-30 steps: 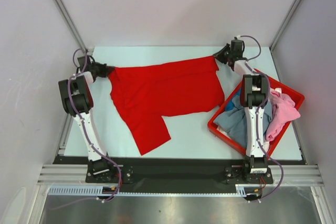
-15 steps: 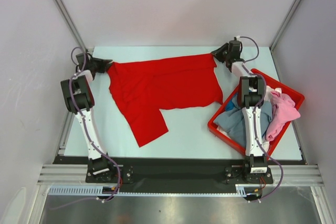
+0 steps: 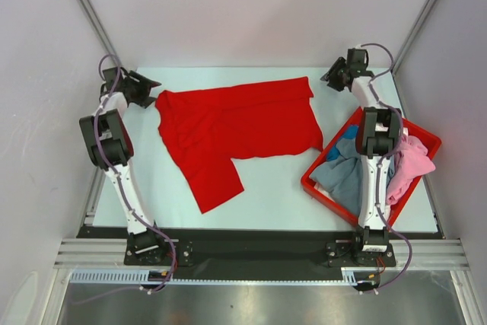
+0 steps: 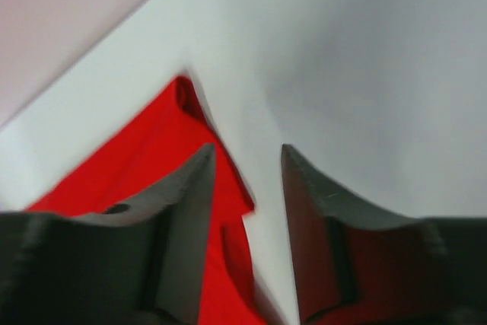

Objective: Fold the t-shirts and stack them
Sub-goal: Fold the tshirt

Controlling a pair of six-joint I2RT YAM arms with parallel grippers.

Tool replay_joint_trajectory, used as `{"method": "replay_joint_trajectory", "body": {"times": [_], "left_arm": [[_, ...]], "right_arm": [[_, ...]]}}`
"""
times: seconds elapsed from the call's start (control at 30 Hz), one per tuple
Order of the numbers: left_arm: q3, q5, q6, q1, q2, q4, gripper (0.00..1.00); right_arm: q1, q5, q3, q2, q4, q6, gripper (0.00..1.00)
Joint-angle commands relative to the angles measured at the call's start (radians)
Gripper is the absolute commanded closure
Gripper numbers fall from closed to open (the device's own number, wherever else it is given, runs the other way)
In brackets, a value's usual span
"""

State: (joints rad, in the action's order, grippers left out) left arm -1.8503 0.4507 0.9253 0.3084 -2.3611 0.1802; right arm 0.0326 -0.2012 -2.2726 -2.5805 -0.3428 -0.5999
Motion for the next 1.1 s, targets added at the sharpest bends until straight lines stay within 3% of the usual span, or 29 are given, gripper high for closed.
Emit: {"method": "replay_joint_trajectory", "body": {"times": [0.0, 0.13, 0.33, 0.5, 0.67, 0.8, 1.07], "left_arm": [[0.103, -0.017, -0.199, -0.035, 0.21, 0.09, 0.34], [0.261, -0.02, -0.295, -0.083, 0.342, 0.122, 0.43], [0.467, -0.069, -0.356, -0.132, 0.445, 0.136, 0.42], [0.477, -0.207, -0.407, -0.16, 0.424, 0.174, 0.44], [0.525, -0.314, -0.292, -0.157, 0.396, 0.238, 0.39], [0.577, -0.299, -0.247, -0.095, 0.387, 0.234, 0.4], [0.533, -0.305, -0.276, 0.024, 0.345, 0.277, 0.41]], "right_arm": [[-0.016, 0.0, 0.071, 0.186, -0.166, 0.13, 0.61], [-0.03, -0.04, 0.154, 0.264, -0.202, 0.173, 0.66], [-0.112, -0.087, 0.234, 0.3, -0.179, 0.141, 0.64], [-0.171, -0.073, 0.216, 0.293, -0.214, 0.144, 0.63], [-0.217, -0.041, 0.226, 0.327, -0.259, 0.173, 0.61], [-0.232, -0.014, 0.271, 0.358, -0.274, 0.195, 0.6], [-0.234, 0.016, 0.317, 0.367, -0.289, 0.19, 0.59]]}}
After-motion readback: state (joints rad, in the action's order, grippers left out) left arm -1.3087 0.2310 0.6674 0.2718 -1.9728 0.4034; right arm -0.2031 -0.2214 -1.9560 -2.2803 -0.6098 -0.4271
